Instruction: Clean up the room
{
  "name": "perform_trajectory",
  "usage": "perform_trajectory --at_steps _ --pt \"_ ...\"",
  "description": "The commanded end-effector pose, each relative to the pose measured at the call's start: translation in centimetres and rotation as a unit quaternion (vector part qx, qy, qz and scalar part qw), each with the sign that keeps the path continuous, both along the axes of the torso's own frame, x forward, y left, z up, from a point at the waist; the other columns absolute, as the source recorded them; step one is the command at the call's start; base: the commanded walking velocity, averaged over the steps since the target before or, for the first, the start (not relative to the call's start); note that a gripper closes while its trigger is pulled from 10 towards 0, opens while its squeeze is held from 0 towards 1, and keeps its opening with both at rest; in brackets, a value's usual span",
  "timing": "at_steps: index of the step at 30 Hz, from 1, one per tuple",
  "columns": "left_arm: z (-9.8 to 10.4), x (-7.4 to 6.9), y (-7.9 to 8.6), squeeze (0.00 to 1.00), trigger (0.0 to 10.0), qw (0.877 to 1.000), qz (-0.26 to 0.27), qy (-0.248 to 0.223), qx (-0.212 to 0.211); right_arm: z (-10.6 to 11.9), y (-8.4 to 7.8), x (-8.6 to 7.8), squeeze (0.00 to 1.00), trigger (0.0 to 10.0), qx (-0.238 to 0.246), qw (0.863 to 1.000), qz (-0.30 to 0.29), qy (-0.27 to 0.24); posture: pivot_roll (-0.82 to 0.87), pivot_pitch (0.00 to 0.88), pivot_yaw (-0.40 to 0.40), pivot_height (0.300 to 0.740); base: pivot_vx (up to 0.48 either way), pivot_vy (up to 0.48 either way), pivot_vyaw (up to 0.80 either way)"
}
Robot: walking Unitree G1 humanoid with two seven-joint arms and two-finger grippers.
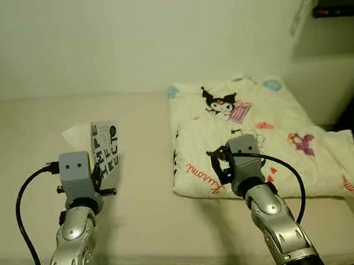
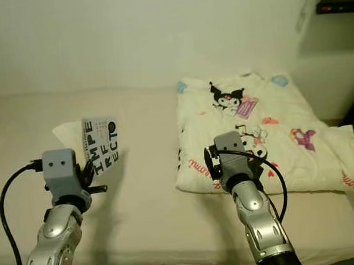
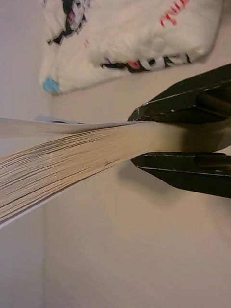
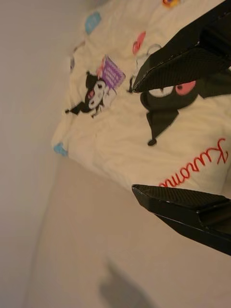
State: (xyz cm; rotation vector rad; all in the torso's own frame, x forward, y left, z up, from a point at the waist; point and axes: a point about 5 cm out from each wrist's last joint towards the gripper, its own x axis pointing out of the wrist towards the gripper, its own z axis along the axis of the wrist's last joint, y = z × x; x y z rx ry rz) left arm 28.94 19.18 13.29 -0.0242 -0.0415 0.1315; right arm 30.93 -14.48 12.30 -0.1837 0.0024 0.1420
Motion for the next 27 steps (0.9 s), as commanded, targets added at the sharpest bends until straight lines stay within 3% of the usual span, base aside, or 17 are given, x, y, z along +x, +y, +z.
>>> perform_trajectory --at_steps 1,10,20,27 --pt "0.92 -0.05 -0.24 0.00 10.0 1.000 -0.003 -0.029 -0.006 -0.14 -0.19 -0.27 0.00 10.0 0.002 1.000 -0.004 0.001 -0.08 0.057 -0.018 0.710 0.000 0.000 0.00" --pt "0.99 -0.14 -0.29 0.00 10.0 0.999 -0.006 -0.032 -0.008 -0.09 0.07 -0.48 0.00 10.0 0.003 1.000 -0.002 -0.002 -0.08 0.058 -0.015 0.740 0.000 0.000 0.00" --pt "0.89 -0.18 -0.13 0.00 10.0 0.999 -0.005 -0.030 -0.009 -0.24 0.40 -0.43 0.00 10.0 -0.011 1.000 0.003 -0.004 -0.08 0.059 -0.014 0.740 0.000 0.000 0.00" --pt "0.57 -0.23 -0.25 0.00 10.0 1.000 -0.012 -0.023 -0.006 -0.78 0.69 -0.44 0.00 10.0 -0.046 0.999 0.002 -0.002 -0.08 0.058 -0.014 0.740 0.000 0.000 0.00"
